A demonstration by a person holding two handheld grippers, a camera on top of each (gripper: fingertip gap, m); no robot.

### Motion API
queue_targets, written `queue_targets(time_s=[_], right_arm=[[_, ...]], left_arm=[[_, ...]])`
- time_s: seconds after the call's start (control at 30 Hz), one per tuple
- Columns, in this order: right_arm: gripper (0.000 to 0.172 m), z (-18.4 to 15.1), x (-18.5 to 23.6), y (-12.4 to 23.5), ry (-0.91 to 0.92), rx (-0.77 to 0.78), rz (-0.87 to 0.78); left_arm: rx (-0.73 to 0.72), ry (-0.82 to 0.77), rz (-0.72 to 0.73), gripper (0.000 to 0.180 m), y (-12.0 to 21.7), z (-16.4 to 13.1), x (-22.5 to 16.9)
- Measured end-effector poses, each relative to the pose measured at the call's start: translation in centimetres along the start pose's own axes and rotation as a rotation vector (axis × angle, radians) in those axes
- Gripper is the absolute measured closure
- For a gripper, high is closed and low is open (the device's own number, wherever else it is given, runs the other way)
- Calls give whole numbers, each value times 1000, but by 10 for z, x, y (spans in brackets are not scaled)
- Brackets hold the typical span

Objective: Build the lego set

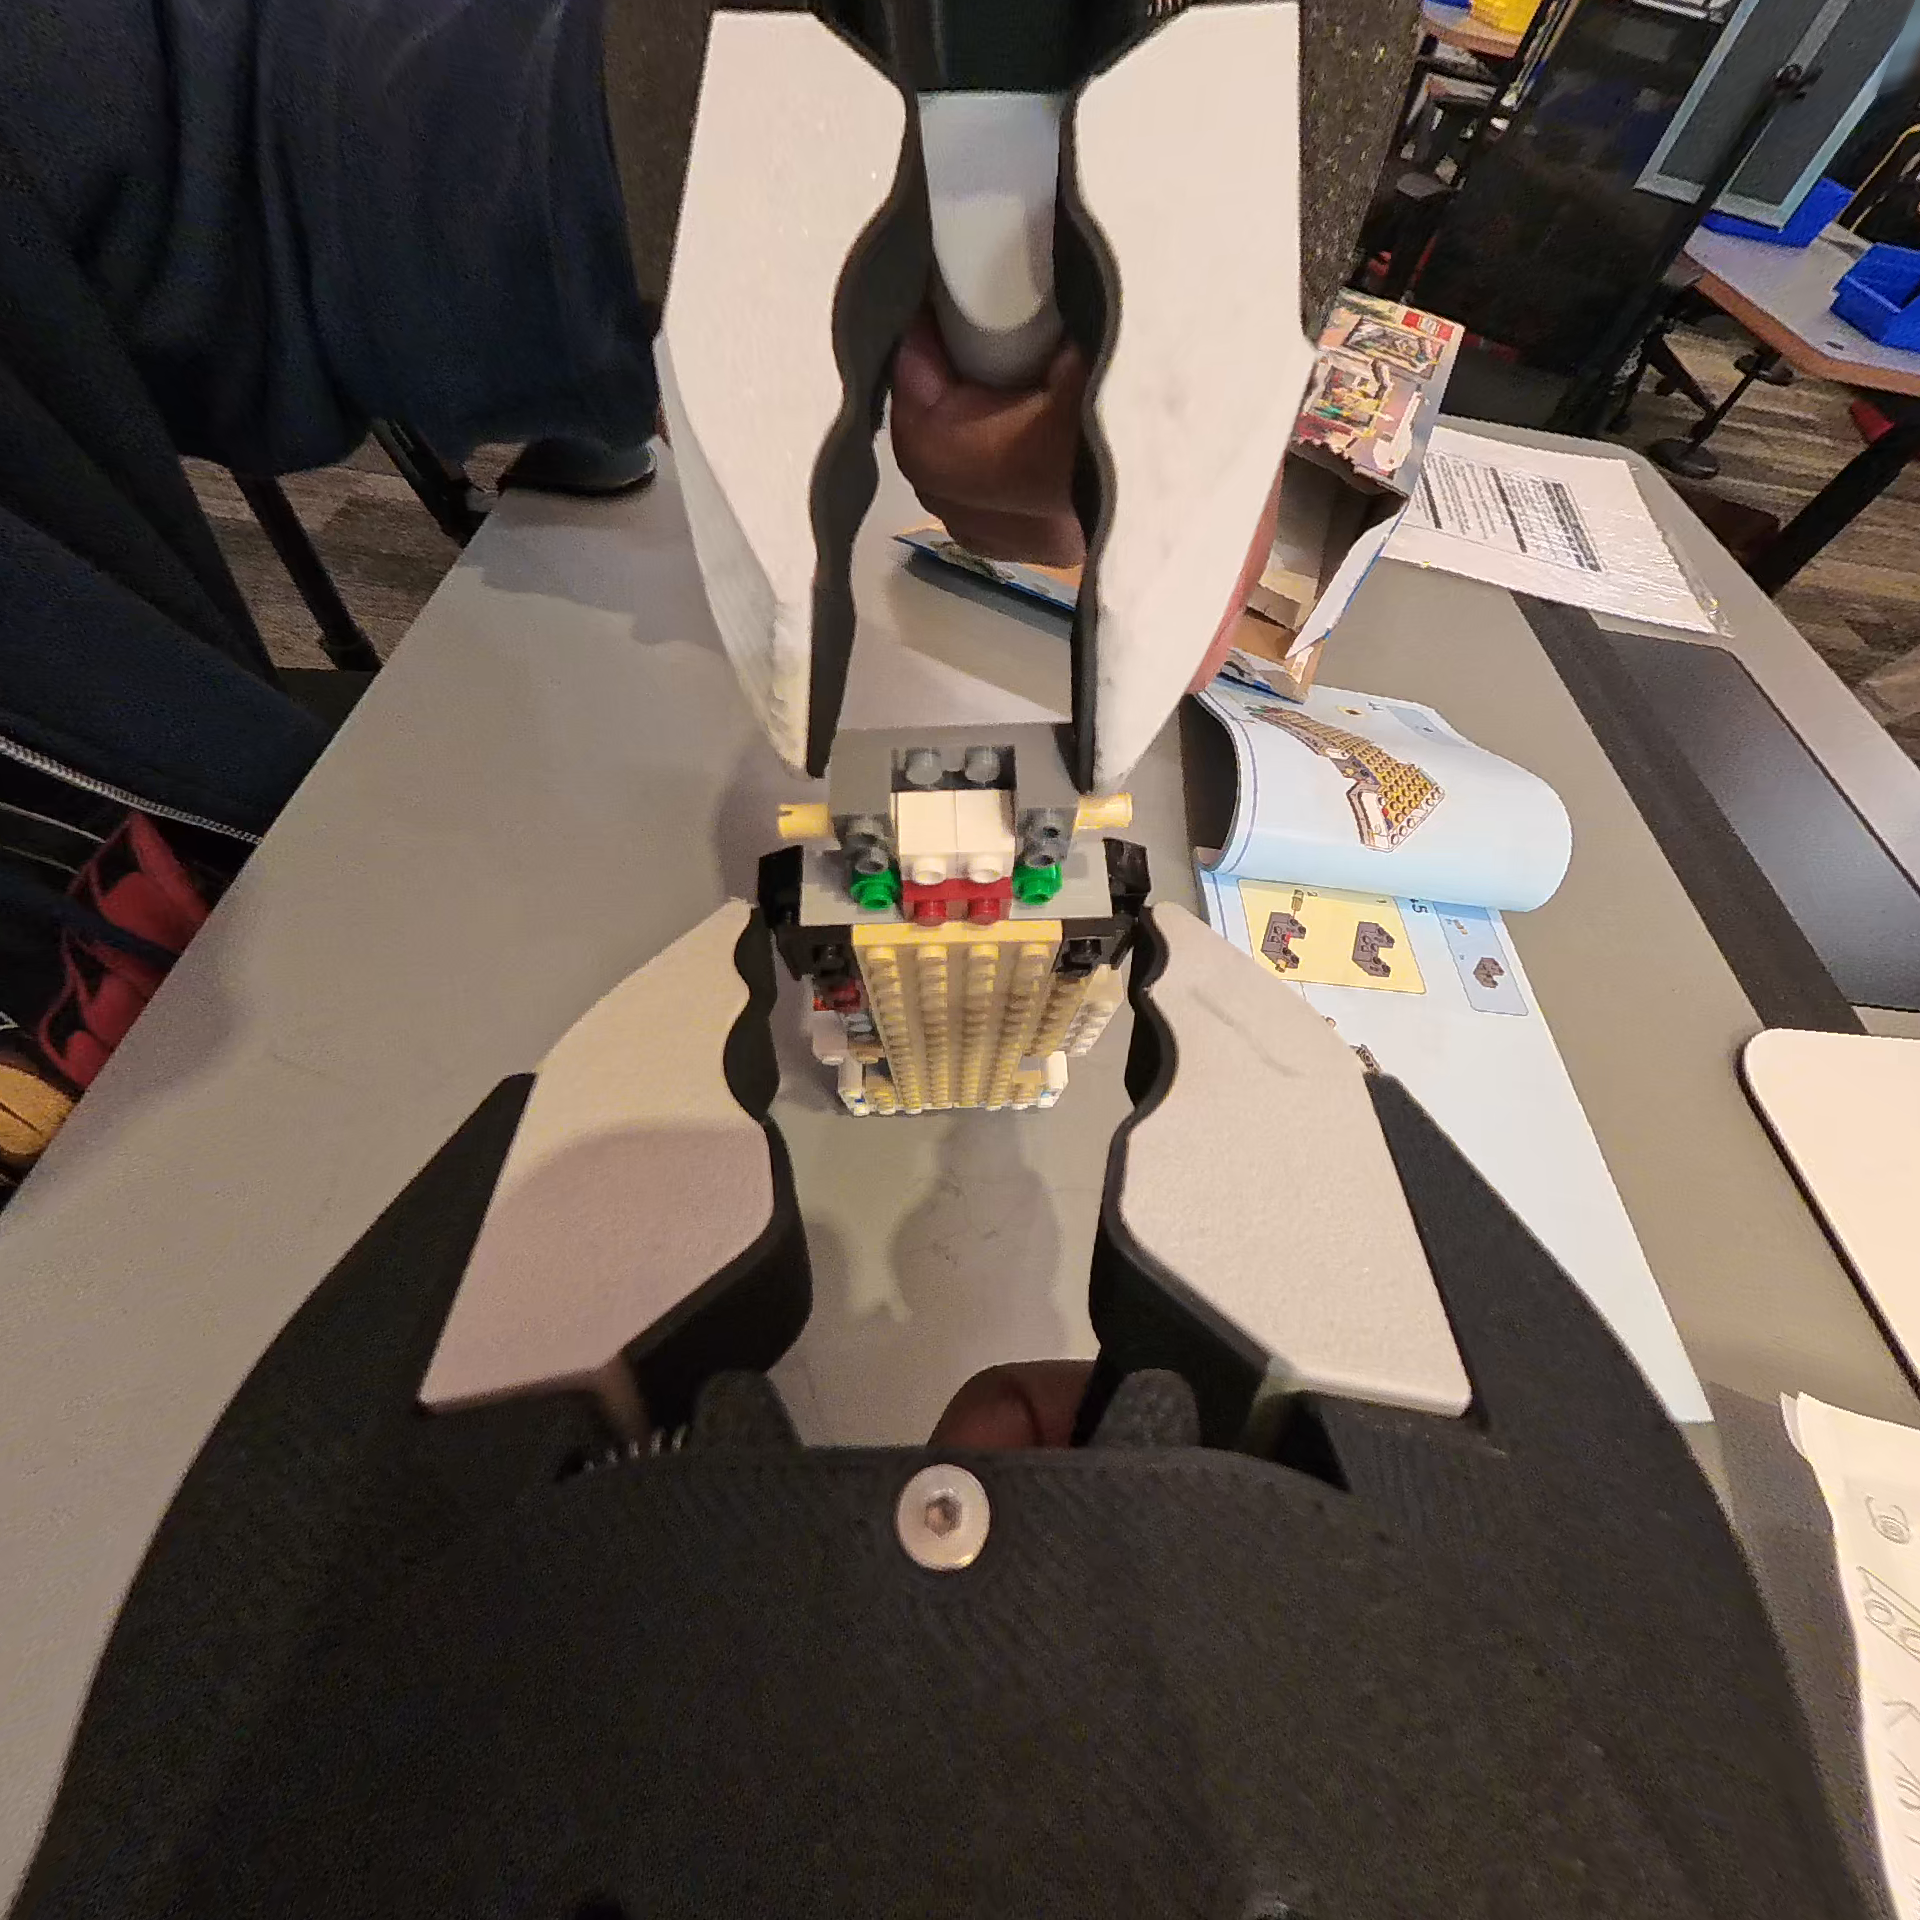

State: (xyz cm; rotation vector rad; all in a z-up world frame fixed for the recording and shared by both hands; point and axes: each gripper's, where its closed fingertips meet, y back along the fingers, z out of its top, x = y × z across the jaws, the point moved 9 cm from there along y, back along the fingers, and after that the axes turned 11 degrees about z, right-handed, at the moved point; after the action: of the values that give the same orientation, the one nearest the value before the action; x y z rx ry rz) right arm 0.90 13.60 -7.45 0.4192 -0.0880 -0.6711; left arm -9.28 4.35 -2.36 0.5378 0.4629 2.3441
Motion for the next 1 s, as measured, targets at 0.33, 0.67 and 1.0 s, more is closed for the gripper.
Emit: queue_targets(time_s=[0.33, 0.67, 1.0], right_arm=[[106, -2, 2, 0, -1, -23, 43], [106, -4, 5, 2, 22, -51, 122], [106, -4, 12, 2, 80, -64, 237]], left_arm=[[0, -19, -1, 133, -3, -4, 0], [-44, 7, -59, 125, 3, -19, 7], [-96, 271, -449, 123, -23, -66, 18]])
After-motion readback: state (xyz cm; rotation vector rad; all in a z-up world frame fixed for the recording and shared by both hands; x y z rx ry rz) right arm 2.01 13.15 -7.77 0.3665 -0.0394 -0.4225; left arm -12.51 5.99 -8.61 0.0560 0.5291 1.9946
